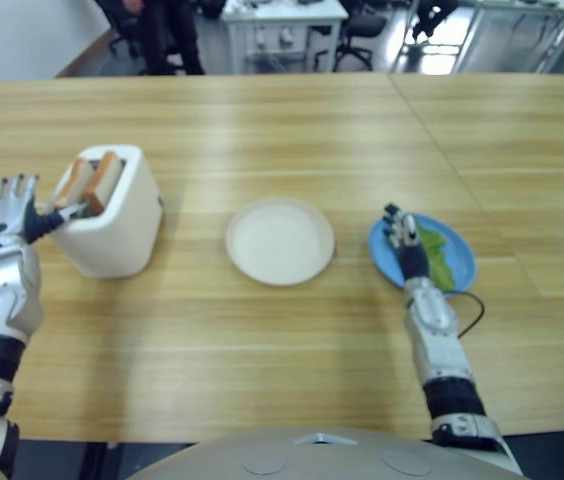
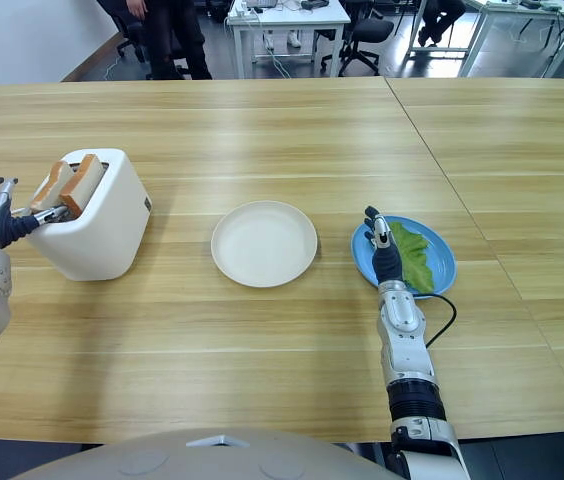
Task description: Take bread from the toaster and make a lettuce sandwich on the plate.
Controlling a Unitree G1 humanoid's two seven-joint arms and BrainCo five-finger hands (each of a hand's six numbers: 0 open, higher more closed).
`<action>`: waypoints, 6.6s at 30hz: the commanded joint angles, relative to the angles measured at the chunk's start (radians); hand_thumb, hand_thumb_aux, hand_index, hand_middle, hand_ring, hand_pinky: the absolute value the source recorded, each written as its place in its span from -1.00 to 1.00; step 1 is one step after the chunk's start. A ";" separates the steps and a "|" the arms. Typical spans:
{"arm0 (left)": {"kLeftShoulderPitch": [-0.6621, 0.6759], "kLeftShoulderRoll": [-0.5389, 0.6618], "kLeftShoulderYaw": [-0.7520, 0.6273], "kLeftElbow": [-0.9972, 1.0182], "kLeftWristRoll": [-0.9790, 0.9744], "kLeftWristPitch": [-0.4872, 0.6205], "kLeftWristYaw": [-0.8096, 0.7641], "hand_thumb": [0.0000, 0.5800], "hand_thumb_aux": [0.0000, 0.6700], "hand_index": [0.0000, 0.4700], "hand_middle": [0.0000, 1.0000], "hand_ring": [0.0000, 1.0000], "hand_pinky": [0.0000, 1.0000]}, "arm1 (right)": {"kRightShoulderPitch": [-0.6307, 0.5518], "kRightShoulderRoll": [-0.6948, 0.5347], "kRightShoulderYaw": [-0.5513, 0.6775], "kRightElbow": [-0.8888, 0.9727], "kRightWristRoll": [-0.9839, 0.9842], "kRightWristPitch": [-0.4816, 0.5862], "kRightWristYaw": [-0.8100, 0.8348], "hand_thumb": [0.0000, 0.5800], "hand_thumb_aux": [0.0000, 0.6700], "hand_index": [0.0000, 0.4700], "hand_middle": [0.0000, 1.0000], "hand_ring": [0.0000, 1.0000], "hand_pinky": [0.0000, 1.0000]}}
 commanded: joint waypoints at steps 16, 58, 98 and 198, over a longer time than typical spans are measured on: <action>0.047 -0.051 0.095 -0.245 -0.059 -0.091 0.160 1.00 1.00 0.96 1.00 1.00 1.00 | 0.016 -0.001 0.006 0.010 -0.010 0.028 -0.004 -1.00 -1.00 -1.00 -1.00 -1.00 -1.00; -0.291 -0.640 -0.298 0.353 -0.420 -0.448 -0.347 0.97 0.75 0.71 1.00 1.00 1.00 | 0.001 -0.003 0.038 0.049 -0.029 0.047 -0.006 -1.00 -1.00 -1.00 -1.00 -1.00 -1.00; 0.050 -0.594 -0.072 -0.016 -0.403 -0.471 -0.090 -1.00 -1.00 -1.00 -1.00 -1.00 -1.00 | -0.451 -0.553 0.616 0.723 -1.130 0.164 -0.497 -1.00 -1.00 -1.00 -1.00 -1.00 -1.00; 0.027 -0.616 -0.111 0.116 -0.422 -0.500 -0.063 -1.00 -1.00 -1.00 -1.00 -1.00 -1.00 | -0.332 -0.179 0.809 0.103 -1.032 0.175 -0.312 -1.00 -1.00 -1.00 -1.00 -1.00 -1.00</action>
